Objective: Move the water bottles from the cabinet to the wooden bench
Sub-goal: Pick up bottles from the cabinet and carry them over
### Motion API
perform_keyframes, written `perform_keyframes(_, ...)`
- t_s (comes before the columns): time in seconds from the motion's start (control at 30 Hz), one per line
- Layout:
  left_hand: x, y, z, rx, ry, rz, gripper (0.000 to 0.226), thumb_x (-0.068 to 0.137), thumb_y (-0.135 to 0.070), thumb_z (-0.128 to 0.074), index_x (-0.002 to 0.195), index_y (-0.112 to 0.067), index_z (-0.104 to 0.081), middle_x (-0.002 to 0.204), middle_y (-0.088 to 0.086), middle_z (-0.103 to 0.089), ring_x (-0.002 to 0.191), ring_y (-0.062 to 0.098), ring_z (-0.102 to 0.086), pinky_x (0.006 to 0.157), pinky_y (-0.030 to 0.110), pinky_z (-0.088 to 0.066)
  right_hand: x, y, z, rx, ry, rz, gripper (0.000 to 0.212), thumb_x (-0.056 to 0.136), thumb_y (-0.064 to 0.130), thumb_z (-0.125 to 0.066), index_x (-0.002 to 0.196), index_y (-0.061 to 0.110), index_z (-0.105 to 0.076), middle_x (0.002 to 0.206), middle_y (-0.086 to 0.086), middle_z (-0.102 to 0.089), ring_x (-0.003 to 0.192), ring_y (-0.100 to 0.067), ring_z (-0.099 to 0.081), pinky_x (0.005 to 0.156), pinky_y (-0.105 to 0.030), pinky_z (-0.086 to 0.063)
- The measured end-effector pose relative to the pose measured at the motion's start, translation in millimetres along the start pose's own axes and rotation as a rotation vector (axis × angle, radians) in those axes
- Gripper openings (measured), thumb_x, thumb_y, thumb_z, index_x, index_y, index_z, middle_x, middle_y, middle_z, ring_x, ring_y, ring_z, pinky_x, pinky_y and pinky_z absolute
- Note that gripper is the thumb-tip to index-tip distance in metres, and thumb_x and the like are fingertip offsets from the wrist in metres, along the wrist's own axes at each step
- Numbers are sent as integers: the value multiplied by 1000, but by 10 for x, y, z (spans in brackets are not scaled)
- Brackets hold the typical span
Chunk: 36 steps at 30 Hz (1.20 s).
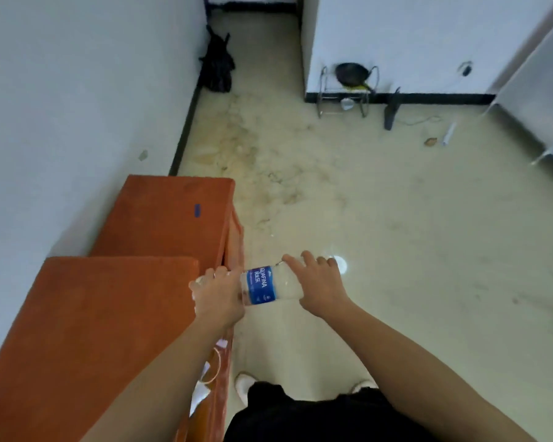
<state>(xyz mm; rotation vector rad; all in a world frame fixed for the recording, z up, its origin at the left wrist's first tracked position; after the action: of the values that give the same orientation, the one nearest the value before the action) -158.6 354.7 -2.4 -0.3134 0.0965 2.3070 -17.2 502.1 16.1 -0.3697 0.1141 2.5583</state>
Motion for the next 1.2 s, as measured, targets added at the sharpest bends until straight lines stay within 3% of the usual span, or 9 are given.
perform_keyframes(0.13, 181, -1247, 737, 115, -199, -206, 76, 73, -47, -73, 141, -37, -39, 136, -3, -50, 129, 24, -41, 97, 56, -38, -564, -1151, 422, 82, -256, -225, 99, 72, 18, -81, 147, 39, -21, 142, -6, -43, 114, -29, -56, 104, -43, -37)
perform_keyframes(0.23, 66, -2215, 1078, 115, -374, -348, 84, 58, -36, -84, 135, -30, -51, 128, 5, -57, 121, 31, -50, 93, 61, -42, -1159, -1996, 613, 81, -376, -347, 102, 70, 17, -83, 146, 39, -18, 146, -8, -41, 119, -31, -54, 107, -45, -35)
perform_keyframes(0.43, -742, -4907, 1441, 49, -565, -756, 98, 53, -35, -93, 140, -30, -49, 130, 13, -59, 119, 38, -52, 87, 63, -41, -3019, -4012, 710, -3, -563, -683, 113, 63, 15, -88, 148, 37, -18, 149, -12, -38, 128, -35, -47, 111, -51, -34)
perform_keyframes(0.57, -1562, -6411, 1632, 11, -604, -999, 100, 53, -36, -94, 142, -30, -49, 132, 11, -58, 120, 37, -51, 88, 61, -39, -4341, -5004, 675, -21, -659, -906, 116, 51, 8, -91, 147, 33, -30, 142, -14, -46, 122, -38, -52, 104, -53, -45)
perform_keyframes(0.87, -2959, -9008, 1574, -10, -653, -1490, 93, 55, -31, -91, 139, -31, -50, 130, 6, -54, 121, 36, -50, 90, 58, -36, -6607, -6304, 171, -70, -775, -1315, 100, 64, 2, -77, 150, 33, -37, 145, -17, -44, 129, -40, -45, 107, -55, -40)
perform_keyframes(1.2, -4591, -12273, 1072, -122, -567, -1849, 88, 60, -36, -92, 139, -27, -55, 129, 7, -56, 121, 35, -50, 91, 62, -37, -9014, -8233, -366, -125, -617, -1683, 103, 70, 16, -85, 153, 35, -27, 150, -15, -36, 135, -37, -39, 111, -55, -38)
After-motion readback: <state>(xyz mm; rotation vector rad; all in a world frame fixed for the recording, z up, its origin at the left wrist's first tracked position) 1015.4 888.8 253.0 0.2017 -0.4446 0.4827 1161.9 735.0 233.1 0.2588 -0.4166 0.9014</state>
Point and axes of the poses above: each hand's wrist, its own x-axis towards the middle knuckle, its own z-axis out of the back of the hand, y = z × x, the point moved 6 cm from there along x, towards the middle knuckle
